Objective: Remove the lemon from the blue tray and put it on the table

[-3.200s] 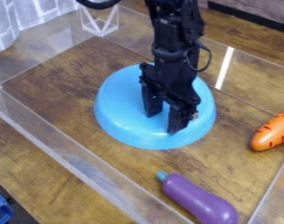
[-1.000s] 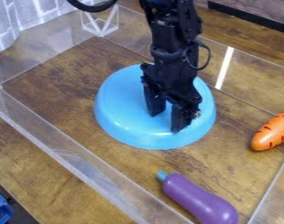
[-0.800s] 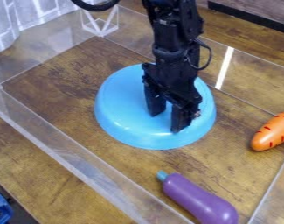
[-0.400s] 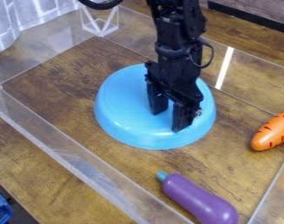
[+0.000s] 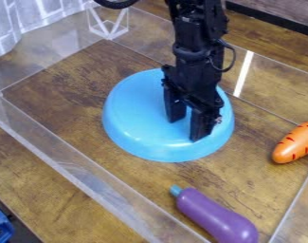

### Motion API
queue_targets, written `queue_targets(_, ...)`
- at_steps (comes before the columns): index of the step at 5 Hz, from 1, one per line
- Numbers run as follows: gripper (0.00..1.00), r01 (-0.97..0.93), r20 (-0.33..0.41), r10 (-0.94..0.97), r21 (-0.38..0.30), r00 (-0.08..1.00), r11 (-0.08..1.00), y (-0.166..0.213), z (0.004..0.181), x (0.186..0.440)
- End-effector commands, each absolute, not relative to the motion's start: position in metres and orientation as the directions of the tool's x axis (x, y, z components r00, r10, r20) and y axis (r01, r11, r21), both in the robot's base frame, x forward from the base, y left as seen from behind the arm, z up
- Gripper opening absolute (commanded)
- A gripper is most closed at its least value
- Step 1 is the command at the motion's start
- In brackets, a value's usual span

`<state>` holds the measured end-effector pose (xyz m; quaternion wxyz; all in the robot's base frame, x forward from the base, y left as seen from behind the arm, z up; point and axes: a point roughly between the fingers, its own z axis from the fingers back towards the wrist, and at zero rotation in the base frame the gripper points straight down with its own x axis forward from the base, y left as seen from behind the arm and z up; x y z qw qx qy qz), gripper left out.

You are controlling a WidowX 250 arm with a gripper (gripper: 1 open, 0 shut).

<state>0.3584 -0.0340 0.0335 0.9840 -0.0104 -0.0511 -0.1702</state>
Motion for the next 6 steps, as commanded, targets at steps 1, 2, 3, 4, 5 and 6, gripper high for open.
queue_targets(1,1.00,0.329,0.052,-0.328,0.001,0.943,0.944,-0.014,0.015,0.358)
queue_targets(2,1.00,0.331,0.052,-0.330,0.007,0.942,0.944,-0.012,0.015,0.362)
queue_targets(3,0.00,0.333,0.051,-0.333,0.013,0.941,0.943,-0.010,0.014,0.366)
queue_targets(4,0.00,0.336,0.051,-0.337,0.022,0.940,0.942,-0.008,0.013,0.369)
queue_targets(5,0.00,0.337,0.051,-0.338,0.030,0.940,0.941,-0.006,0.011,0.373)
queue_targets(6,0.00,0.339,0.053,-0.340,0.038,0.939,0.940,-0.005,0.008,0.378)
